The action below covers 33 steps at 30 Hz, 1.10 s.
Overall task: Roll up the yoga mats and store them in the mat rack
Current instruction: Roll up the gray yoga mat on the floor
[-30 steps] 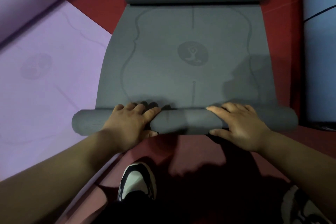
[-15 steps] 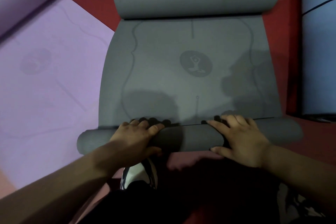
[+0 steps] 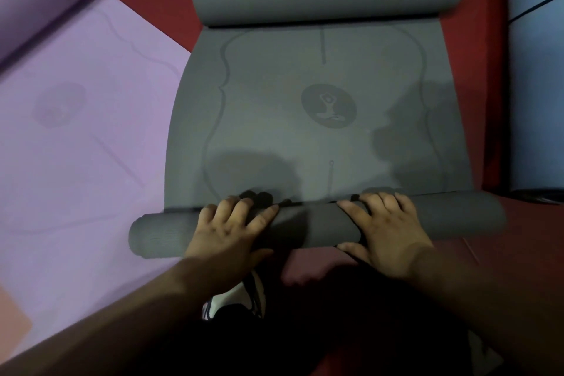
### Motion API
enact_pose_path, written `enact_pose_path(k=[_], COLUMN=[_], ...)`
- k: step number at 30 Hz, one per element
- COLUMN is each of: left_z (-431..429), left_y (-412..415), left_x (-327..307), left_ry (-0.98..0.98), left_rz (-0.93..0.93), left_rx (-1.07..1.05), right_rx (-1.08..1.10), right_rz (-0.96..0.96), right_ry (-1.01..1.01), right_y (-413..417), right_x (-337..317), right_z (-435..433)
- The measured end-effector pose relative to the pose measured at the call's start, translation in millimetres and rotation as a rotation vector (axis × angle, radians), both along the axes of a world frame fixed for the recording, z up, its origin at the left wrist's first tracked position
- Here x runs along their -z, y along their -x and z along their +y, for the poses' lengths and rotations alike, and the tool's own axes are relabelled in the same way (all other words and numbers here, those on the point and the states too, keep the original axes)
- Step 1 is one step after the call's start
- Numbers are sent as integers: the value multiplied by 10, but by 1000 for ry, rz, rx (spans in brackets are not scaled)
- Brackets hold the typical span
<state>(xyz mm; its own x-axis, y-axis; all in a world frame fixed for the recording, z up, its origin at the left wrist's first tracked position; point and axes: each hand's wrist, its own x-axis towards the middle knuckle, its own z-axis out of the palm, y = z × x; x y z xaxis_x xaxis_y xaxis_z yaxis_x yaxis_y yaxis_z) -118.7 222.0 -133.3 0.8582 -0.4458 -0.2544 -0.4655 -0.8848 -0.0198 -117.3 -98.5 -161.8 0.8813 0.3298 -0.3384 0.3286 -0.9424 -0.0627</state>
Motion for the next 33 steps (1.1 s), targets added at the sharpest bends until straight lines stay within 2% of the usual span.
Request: enact_pose_path(k=[10, 18, 22, 25, 33], left_z=[-4, 33, 24, 22, 7], left_y=[-125, -330, -444, -432, -150], left_x=[57, 40, -3, 8, 97], left_ry=[-46, -99, -87, -89, 15], left_rz=[63, 229, 290, 264, -53], left_rx=[-18, -34, -50, -48, -59], right_rx=[-26, 63, 84, 64, 57], right_rz=[50, -81, -73, -37, 38], right_ry=[-5, -33, -24, 8, -39], right_y=[-177, 71, -32, -99, -260], right_x=[-68, -45, -16, -3, -39], right_z=[-5, 95, 114, 96, 60])
